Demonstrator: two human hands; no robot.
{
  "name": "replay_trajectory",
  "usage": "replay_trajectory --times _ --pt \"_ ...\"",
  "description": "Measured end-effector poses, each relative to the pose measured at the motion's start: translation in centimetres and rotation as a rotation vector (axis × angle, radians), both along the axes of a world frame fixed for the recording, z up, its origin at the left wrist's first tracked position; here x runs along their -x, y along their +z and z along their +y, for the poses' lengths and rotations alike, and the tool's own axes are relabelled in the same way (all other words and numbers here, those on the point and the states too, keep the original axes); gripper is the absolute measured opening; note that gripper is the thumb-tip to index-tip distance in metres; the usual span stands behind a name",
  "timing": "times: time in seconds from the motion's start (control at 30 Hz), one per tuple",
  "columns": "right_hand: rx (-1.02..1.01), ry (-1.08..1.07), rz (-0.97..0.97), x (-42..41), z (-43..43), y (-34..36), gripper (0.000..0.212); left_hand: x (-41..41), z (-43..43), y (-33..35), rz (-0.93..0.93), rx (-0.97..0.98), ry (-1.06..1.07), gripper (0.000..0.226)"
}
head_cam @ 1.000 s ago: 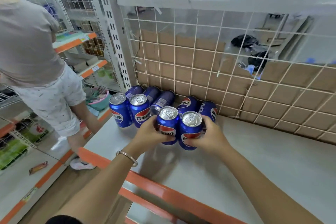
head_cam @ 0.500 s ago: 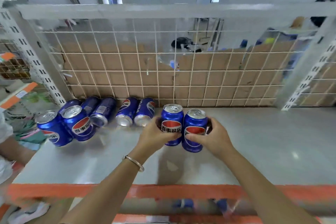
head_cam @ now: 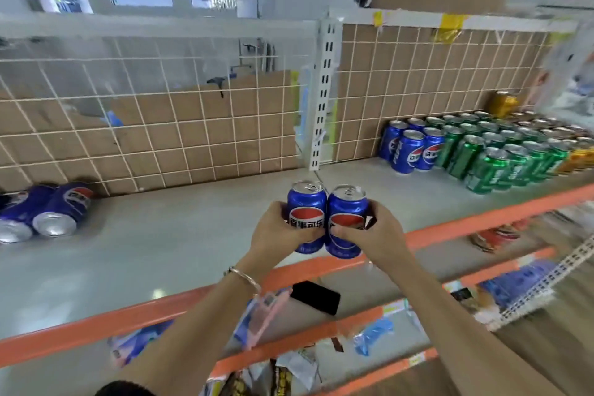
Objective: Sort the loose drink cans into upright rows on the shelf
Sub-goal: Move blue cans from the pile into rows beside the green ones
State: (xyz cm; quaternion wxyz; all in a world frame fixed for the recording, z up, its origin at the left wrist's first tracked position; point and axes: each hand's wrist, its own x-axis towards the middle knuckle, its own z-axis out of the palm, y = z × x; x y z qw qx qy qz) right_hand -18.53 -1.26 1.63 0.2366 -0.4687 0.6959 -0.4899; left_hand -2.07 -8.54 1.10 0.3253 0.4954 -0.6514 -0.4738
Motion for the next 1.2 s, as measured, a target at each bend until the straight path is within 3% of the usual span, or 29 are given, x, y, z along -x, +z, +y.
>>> replay_trajectory --times 0.23,0.33,0.57,0.67,0.83,1.2 --pt "-0.021 -0.13 0.048 10.9 4.1 -0.9 0.064 11.2 2.6 -0.7 0.042 0.002 -0.085 0.05" --pt "-0.006 -0.171 0.009 14.5 4.0 -1.0 0.056 15.5 2.2 -1.2 0.05 0.002 -0.12 0.06" --pt "-0.011 -0.207 -0.025 21.9 0.5 -1.1 0.058 24.4 -2.5 -1.7 0.036 0.029 -0.229 0.039" --pt "-0.036 -0.226 -0.041 25.0 -1.7 -1.2 0.062 27.4 -4.1 -1.5 0.057 0.027 -0.244 0.04" --pt "-0.062 -0.25 -0.058 28.7 -5.2 -1.8 0.066 31.2 -6.5 -2.1 0.079 0.011 -0.15 0.055" --pt "-0.028 -0.134 -0.196 33.8 -10.2 -3.0 0.072 37.6 -9.0 -5.6 0.013 0.044 0.105 0.066"
